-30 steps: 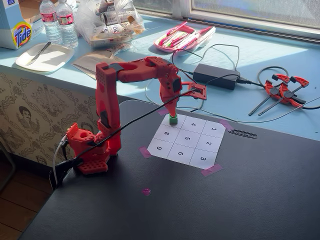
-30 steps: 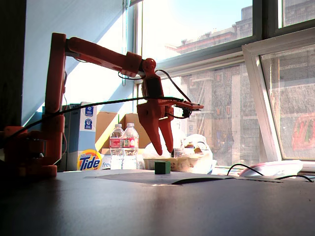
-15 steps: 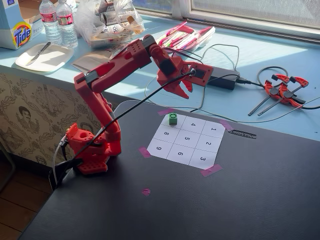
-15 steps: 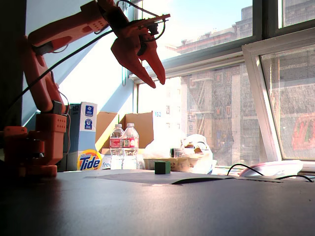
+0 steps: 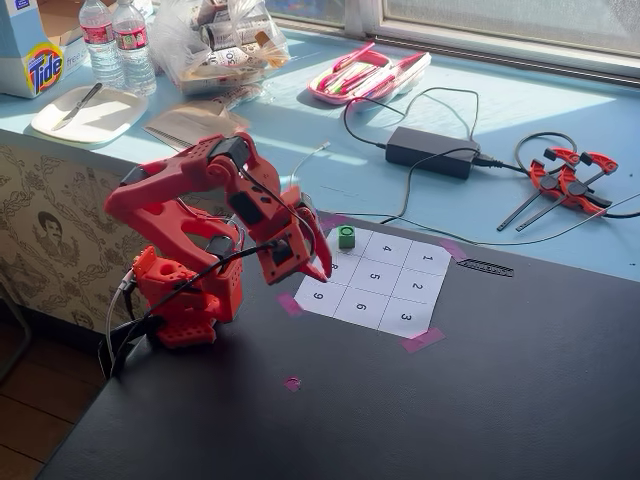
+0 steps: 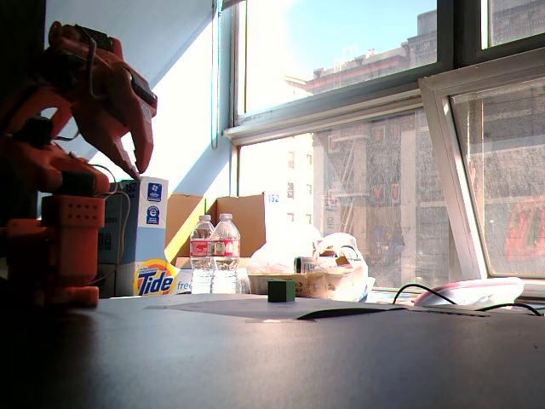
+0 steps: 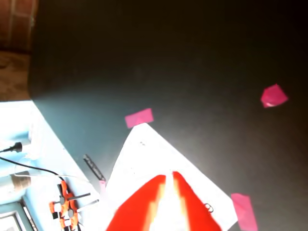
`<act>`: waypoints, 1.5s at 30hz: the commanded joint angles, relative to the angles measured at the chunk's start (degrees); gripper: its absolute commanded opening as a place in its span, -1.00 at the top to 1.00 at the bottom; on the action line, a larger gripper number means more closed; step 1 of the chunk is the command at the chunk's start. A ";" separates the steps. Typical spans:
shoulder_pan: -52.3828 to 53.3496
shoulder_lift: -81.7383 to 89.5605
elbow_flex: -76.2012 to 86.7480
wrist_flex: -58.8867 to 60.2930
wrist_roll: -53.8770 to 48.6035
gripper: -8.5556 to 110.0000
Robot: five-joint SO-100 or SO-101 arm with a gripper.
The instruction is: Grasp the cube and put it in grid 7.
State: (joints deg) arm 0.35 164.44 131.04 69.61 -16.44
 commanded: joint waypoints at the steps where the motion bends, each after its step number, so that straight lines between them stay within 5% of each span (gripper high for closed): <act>1: 1.58 5.01 7.73 -1.85 2.46 0.86; 19: 1.85 19.78 44.74 -29.18 5.80 0.86; 45: 4.31 24.79 48.34 -24.79 15.21 0.85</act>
State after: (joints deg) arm 3.96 188.96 175.34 44.47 -1.85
